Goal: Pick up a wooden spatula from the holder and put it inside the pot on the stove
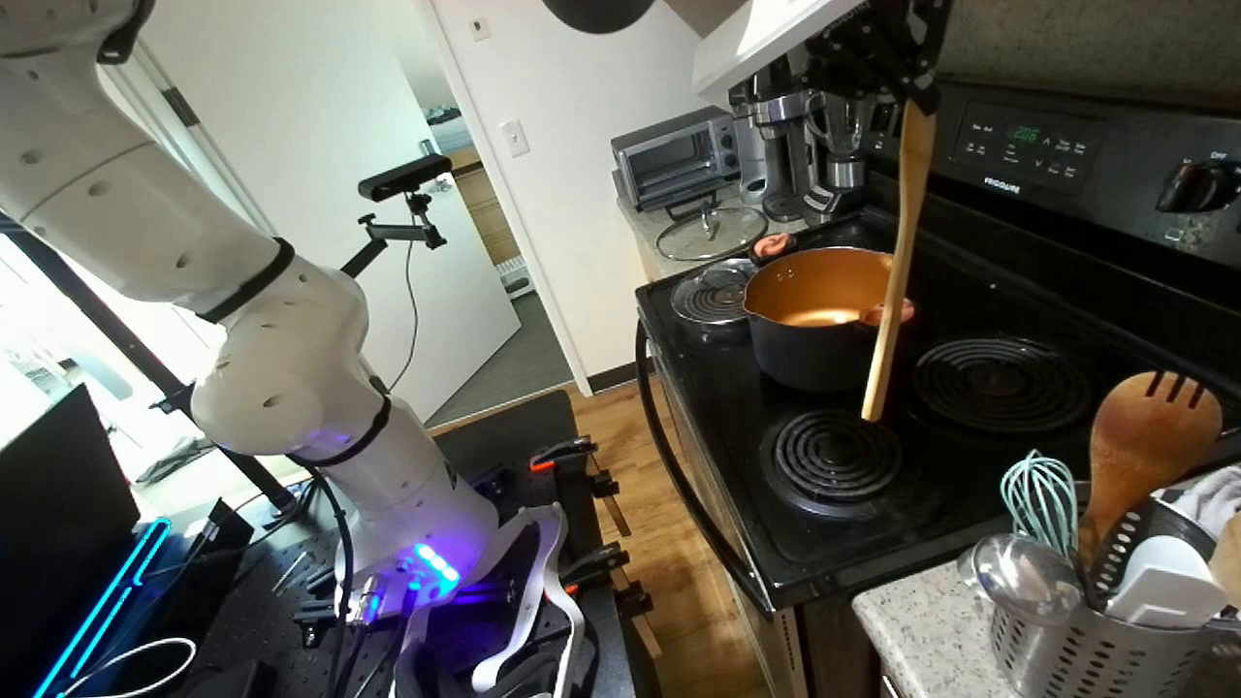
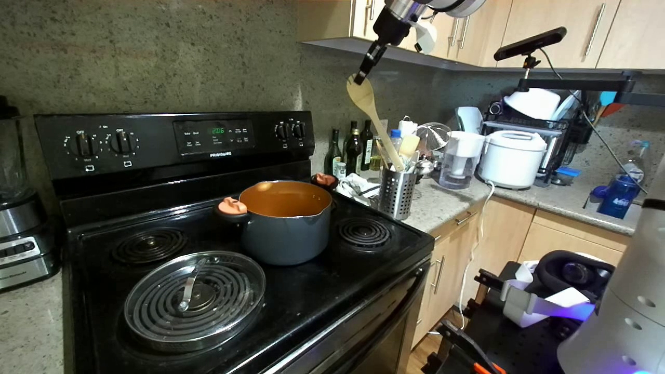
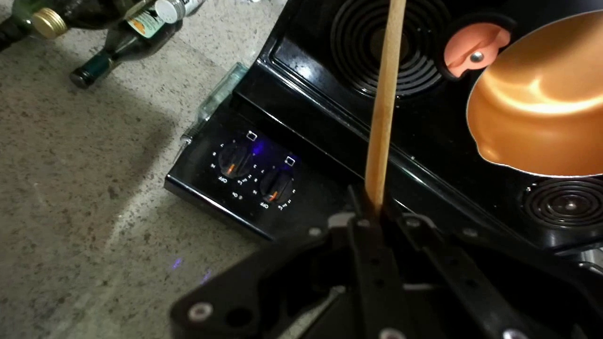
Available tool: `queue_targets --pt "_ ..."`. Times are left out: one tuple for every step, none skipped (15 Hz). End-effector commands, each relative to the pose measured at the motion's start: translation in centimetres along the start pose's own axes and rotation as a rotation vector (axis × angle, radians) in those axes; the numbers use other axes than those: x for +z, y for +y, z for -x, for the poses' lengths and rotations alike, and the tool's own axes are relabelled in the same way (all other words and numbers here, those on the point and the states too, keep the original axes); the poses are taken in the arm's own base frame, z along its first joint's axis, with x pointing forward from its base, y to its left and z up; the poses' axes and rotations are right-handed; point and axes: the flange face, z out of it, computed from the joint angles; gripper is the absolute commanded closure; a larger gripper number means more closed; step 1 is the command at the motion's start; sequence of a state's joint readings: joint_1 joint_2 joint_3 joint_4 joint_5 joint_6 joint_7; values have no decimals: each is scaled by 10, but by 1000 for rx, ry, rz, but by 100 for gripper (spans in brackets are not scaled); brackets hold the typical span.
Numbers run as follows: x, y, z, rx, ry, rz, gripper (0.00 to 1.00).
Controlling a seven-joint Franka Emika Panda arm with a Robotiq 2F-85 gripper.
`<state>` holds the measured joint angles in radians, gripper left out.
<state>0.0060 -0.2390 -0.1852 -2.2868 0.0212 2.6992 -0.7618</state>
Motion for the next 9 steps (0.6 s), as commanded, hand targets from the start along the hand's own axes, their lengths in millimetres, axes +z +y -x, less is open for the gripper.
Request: queue_targets --pt "-7 -15 -13 -30 49 -9 98" --pt "-7 -19 -15 -36 56 -18 98" --pt "-7 -23 -17 -40 61 -27 98" --pt "-7 -26 -20 -38 65 -36 98" --pt "-6 -31 -22 -37 75 -45 98" --pt "-5 -37 -24 -38 87 -60 98" --pt "-3 -45 -27 -47 93 -79 98" --pt "-2 -53 -30 -63 98 -96 98" --pt "-2 -63 -34 -87 109 -110 98"
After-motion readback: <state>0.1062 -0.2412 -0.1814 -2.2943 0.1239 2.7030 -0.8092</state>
